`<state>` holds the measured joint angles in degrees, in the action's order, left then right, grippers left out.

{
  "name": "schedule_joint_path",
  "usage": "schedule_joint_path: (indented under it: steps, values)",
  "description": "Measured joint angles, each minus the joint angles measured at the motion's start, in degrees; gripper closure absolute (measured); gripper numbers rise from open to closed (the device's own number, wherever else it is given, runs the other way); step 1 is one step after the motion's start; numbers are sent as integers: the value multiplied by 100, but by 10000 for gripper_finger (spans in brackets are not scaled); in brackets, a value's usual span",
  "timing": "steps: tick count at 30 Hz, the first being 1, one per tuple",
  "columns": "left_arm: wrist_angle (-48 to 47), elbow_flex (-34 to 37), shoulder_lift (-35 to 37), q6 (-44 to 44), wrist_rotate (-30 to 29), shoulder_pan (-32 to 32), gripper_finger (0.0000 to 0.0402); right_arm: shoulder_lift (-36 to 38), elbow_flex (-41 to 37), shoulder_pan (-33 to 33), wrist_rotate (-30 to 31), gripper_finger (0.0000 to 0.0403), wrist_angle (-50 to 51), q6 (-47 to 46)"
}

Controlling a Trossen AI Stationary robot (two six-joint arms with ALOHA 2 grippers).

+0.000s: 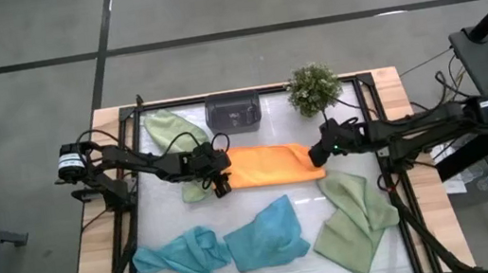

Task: Fold microfiber towels
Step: Fold the orange microfiber towel

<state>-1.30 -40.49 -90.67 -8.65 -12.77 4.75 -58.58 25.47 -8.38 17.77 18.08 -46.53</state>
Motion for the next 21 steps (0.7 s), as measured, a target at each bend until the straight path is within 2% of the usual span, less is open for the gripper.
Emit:
schedule_joint_path:
  steps: [7,15,21]
  values:
    - [0,-1,-4,-2,-1,0,244,-685,-4,9,-182,215,-176,-148]
    - [0,0,-4,-2,-8,2,244,-1126,-8,22,-695,218,-1073,99]
    - [-2,0,-4,-1,-14,2,244,-1151,11,24,-728,257,-1274,221]
